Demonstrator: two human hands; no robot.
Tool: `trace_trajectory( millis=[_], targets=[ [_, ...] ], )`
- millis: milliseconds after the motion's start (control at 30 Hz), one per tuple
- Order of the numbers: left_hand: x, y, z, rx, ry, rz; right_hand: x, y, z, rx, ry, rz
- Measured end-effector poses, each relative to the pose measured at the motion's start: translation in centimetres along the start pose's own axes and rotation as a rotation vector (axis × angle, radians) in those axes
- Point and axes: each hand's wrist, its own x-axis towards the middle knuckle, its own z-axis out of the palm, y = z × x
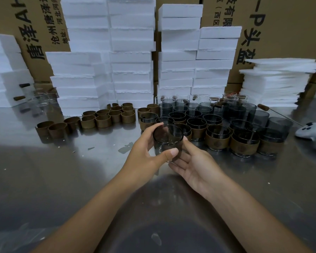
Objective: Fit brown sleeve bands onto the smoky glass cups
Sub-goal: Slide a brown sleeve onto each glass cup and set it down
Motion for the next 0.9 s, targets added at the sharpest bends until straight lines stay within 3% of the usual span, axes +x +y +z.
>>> trace_trajectory(
  millis=[233,400,567,900],
  targets=[
    [0.0,0.3,0.1,-0.098,0.035,-0.066,-0.3,0.0,0.2,-0.067,-0.013,0.064],
    [0.2,0.3,0.0,-0.217,0.076,-0.155,-0.4,0.2,0.8,-0.329,0.103,-0.146],
    [0.2,0.3,0.0,-0.301,0.022,-0.231,-0.9,0.6,1.2,-0.438,-0.023,-0.342],
    [0.1,0.2,0.0,-0.451,-0.014,-0.286,-0.5,0.9,1.0,-0.477,-0.024,-0.407]
  ],
)
